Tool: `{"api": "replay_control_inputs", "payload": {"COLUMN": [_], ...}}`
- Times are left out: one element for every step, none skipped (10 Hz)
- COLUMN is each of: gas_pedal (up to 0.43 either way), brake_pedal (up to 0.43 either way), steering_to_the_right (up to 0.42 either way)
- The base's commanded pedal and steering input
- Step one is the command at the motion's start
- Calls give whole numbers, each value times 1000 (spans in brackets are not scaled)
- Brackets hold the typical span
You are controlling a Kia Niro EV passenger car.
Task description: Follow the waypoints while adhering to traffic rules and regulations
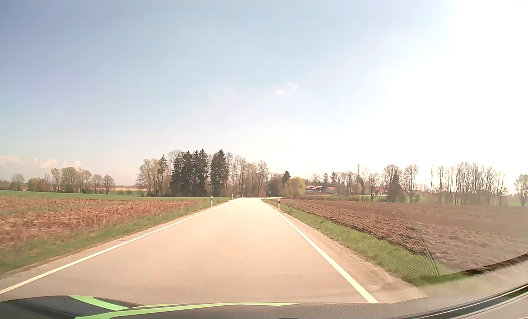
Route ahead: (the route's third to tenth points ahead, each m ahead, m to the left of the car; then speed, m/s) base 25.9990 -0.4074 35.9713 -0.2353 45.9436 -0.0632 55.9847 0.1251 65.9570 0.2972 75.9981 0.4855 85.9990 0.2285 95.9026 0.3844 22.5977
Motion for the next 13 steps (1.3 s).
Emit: {"api": "replay_control_inputs", "payload": {"gas_pedal": [228, 228, 228, 228, 228, 228, 228, 228, 228, 228, 228, 228, 228], "brake_pedal": [0, 0, 0, 0, 0, 0, 0, 0, 0, 0, 0, 0, 0], "steering_to_the_right": [-10, -10, -9, -9, -9, -8, -8, -8, -6, -4, -2, -1, -1]}}
